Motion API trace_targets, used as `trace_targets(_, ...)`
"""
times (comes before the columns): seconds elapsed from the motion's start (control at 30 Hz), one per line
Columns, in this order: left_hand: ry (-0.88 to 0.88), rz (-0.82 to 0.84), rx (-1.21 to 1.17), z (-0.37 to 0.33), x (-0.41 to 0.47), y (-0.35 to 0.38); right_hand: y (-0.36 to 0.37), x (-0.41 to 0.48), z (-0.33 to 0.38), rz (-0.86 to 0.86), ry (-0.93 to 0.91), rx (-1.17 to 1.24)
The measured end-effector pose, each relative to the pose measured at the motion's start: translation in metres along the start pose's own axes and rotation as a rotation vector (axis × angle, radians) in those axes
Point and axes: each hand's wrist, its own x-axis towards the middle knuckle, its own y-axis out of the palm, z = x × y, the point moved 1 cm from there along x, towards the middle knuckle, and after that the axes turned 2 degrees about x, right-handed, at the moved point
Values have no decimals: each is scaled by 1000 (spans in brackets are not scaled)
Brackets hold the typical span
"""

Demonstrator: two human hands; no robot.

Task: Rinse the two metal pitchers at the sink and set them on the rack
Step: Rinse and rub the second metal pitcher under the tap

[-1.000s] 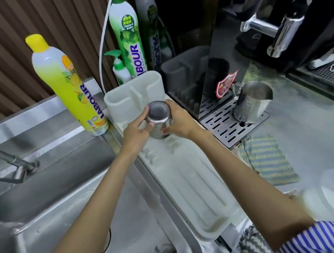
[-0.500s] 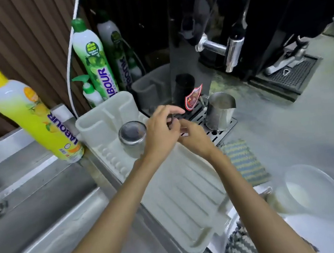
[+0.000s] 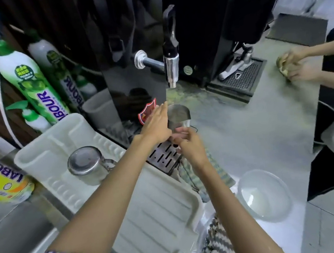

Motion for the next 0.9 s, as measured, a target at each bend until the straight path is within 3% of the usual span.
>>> trace_targets(0.23,-184,-223,194,-16,-15,-6,4,-2,-4,-63,88,92)
trace_targets(0.43,-235,58,-409,-16,-35,-18,9,-11,-1,-63,56,92)
trace_targets(0.53,-245,-84,-412,-8,-41,-17,6,-14,6,-138,36,83)
trace_targets(0.63,-242,-110,-596,1,-50,-17,4,-24,13,-152,1,39)
trace_targets(0.77,-192,-32,-805,11,-69,-19,3,-42,26,-98,-40,-73)
trace_targets(0.9,-187,-171,-945,25,-99,-28,10,-68,52,64,-19,-84)
